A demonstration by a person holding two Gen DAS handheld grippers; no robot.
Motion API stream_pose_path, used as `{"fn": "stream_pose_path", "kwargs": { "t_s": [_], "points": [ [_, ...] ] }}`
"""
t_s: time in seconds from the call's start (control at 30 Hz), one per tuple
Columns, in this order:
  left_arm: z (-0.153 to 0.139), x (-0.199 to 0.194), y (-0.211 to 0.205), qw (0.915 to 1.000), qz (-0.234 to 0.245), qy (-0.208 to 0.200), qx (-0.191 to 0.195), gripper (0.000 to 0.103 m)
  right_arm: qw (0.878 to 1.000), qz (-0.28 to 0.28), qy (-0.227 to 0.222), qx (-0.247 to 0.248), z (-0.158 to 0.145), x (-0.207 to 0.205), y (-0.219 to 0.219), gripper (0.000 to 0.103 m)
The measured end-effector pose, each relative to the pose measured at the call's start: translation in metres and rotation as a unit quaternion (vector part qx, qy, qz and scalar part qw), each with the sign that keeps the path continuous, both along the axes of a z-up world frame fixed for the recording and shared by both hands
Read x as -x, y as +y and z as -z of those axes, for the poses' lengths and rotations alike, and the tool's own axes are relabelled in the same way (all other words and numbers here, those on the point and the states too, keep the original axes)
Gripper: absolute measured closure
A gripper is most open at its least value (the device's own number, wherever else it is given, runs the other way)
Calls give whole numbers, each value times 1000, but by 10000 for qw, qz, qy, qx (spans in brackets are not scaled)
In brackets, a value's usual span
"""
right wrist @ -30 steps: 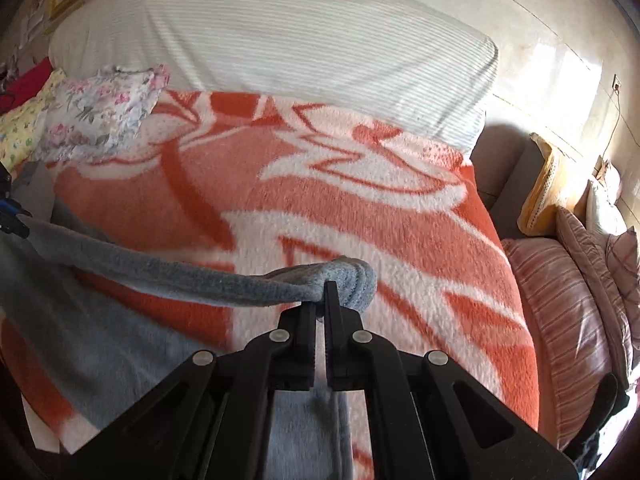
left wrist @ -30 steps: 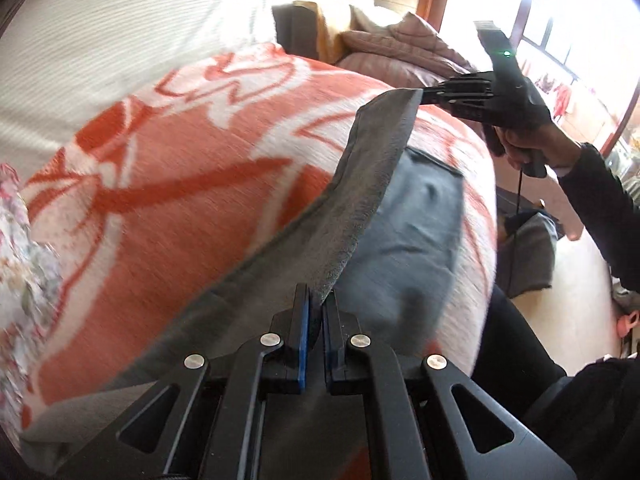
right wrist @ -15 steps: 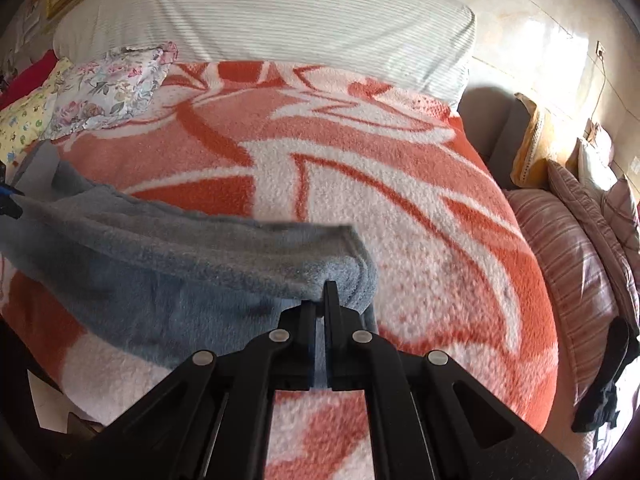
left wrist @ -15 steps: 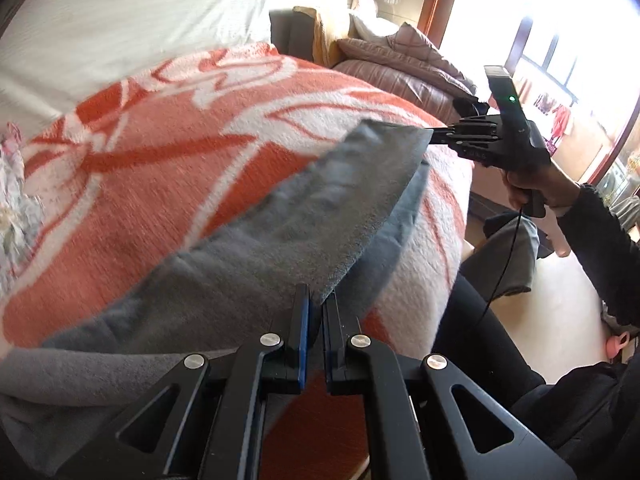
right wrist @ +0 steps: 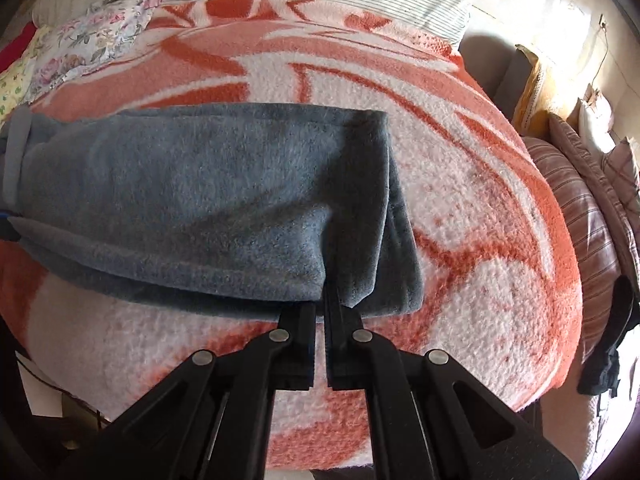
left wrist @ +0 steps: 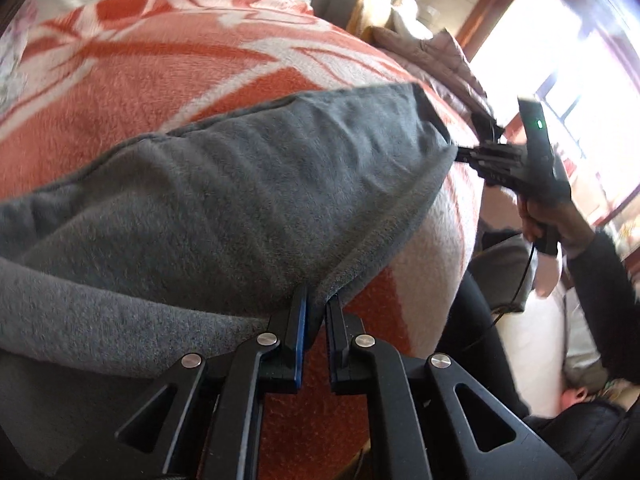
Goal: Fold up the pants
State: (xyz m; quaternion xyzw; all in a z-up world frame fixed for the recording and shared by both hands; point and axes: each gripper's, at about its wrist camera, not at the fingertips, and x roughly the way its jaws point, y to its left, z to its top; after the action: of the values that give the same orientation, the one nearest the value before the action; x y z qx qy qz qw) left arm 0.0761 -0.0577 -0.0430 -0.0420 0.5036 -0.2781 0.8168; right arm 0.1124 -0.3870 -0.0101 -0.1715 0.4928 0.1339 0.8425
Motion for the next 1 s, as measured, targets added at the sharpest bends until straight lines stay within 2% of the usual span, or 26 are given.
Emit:
{"fn": "stream_pose_path", "kwargs": {
  "t_s": [0.03,0.07,0.13,0.17,0.23,0.47,0.57,0.73,1.0],
  "points": [
    [-2,0,3,10000,-62,15,63,88,10000,22,9,4,-3,0,0,86],
    [-5,2,7,9999,-129,-5,94,79,10000,41,39,2,-6,1,1,77],
    [-12,8,16,9995,-271,-119,139,71,9999,97,-57,96,-15,6,2,32],
    [-16,11,22,9991,-350,-161,166,66,9996,95,-215,142,-22,11,4,28],
    [-24,19,42,9977,-565,-257,254,63,9992,-2,-381,81,-32,20,9,27],
    [-39,44,125,9877,-1478,-422,283,61,9967,-408,-318,-618,-51,37,58,27],
    [-42,56,169,9792,-1953,-462,293,60,9928,-742,-247,-907,-52,41,94,27],
    [-47,75,242,9590,-2771,-502,302,59,9845,-1277,-66,-1198,-48,42,164,27],
    [-64,93,330,9295,-3611,-715,216,51,9675,-1995,199,-1543,-44,48,264,27]
  ]
}}
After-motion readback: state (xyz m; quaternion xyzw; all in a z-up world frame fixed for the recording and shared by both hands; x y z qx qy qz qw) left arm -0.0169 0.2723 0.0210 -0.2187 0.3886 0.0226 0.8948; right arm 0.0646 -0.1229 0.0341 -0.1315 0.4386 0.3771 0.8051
